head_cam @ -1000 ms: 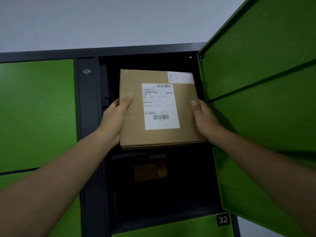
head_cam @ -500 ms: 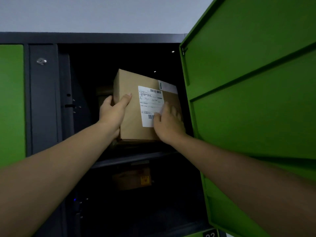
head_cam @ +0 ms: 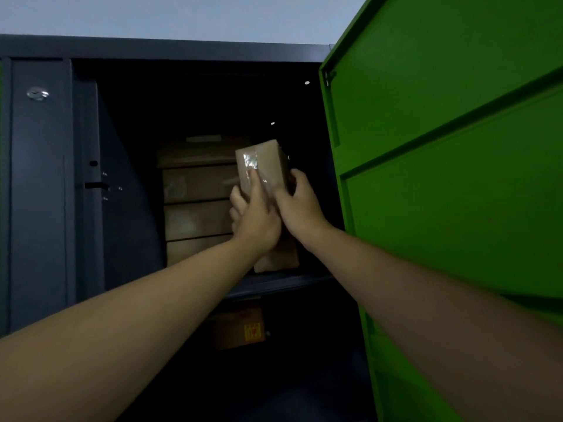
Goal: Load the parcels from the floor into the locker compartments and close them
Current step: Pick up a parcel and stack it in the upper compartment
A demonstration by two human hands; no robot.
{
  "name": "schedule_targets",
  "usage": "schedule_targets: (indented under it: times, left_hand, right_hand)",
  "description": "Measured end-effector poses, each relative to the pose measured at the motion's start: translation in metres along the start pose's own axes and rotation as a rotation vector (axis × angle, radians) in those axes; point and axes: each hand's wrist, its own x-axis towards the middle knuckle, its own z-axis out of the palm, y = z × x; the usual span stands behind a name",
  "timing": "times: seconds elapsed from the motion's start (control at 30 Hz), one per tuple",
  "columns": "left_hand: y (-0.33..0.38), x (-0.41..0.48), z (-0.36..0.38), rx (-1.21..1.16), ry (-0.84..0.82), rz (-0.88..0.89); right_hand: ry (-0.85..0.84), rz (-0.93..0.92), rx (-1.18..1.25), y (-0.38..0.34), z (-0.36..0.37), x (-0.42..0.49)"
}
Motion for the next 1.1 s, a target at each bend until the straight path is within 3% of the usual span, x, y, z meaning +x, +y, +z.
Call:
schedule_targets:
  times: [0.13, 0.23, 0.47, 0.77, 0.97, 1.1]
  left_hand:
    - [-0.029, 0.011, 0.012, 0.520, -0.077, 0.311]
    - [-0.046, 0.031, 0.022, 0.863, -0.049, 0.381]
    - [-0.055, 0.062, 0.039, 1.044, -0.120, 0.410]
    - [-0.095, 0.097, 0.049, 1.090, -0.252, 0.259]
    - [-0.110, 0.108, 0.063, 1.194, -0.253, 0.223]
    - [-0.111, 0.111, 0.068, 1.175, -0.267, 0.200]
  right_hand:
    - [0.026, -0.452, -0.796, 0.020, 0.000, 0.003]
    - [-0.040, -0.507, -1.028, 0.030, 0.003, 0.016]
    - [-0.175, -0.424, -1.179, 0.050, 0.005, 0.043]
    - [-0.415, -0.052, -1.187, 0.079, 0.025, 0.081]
    - [-0.446, 0.003, -1.397, 0.093, 0.035, 0.087]
    - [-0.371, 0.001, -1.378, 0.104, 0.038, 0.087]
